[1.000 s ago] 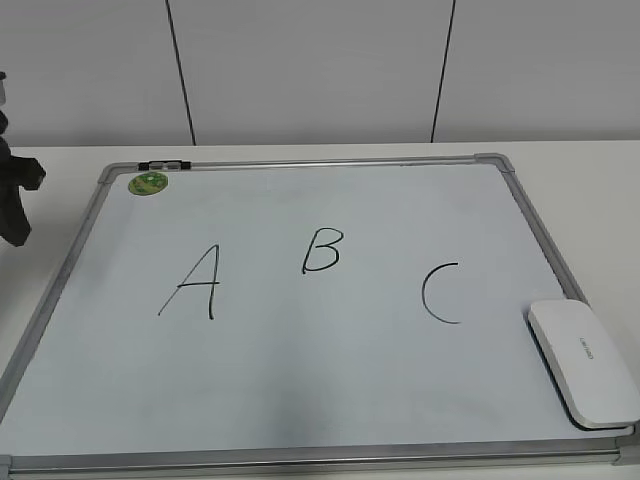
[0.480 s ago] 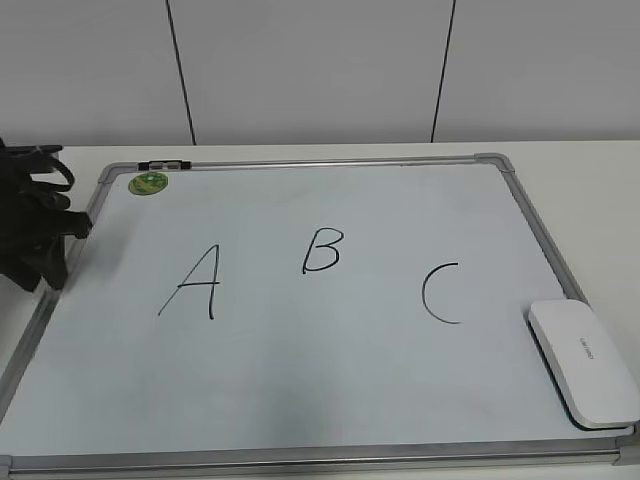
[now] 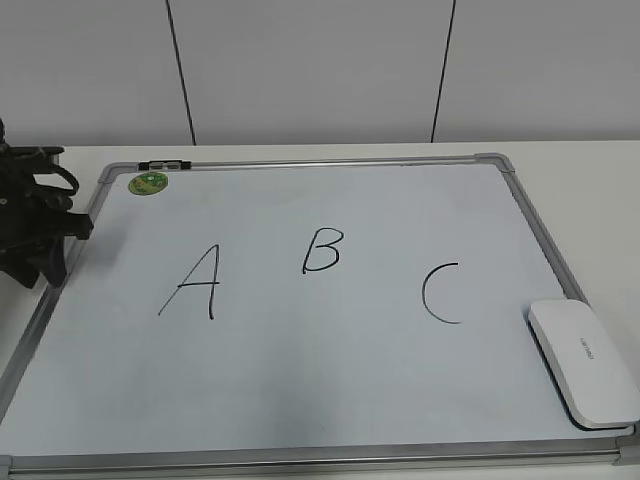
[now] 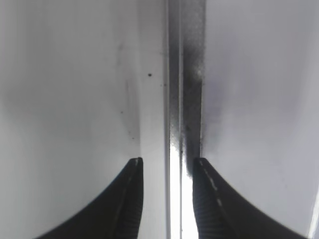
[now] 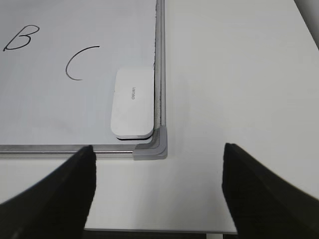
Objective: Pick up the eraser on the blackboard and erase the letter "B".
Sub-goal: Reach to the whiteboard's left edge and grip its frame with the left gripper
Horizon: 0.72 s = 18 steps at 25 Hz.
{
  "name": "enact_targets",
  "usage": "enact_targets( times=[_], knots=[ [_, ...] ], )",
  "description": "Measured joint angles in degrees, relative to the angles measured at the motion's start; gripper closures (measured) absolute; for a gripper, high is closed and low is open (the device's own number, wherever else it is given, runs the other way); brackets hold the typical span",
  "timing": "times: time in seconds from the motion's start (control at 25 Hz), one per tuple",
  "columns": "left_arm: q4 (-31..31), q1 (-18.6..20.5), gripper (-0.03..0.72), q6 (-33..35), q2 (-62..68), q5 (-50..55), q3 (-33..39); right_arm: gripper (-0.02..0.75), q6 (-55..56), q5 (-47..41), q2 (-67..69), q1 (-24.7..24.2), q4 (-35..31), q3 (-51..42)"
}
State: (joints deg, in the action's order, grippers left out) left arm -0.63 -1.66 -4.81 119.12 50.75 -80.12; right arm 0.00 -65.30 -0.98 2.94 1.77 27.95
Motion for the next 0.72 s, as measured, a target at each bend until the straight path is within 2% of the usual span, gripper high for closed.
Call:
enact_targets(
  times=[0.72],
  knots=[
    [0.6,0.0,0.454,-0.2,2.0,0.0,-0.9,0.151,0.0,0.0,0.0,0.0,0.0,0.0]
  ],
)
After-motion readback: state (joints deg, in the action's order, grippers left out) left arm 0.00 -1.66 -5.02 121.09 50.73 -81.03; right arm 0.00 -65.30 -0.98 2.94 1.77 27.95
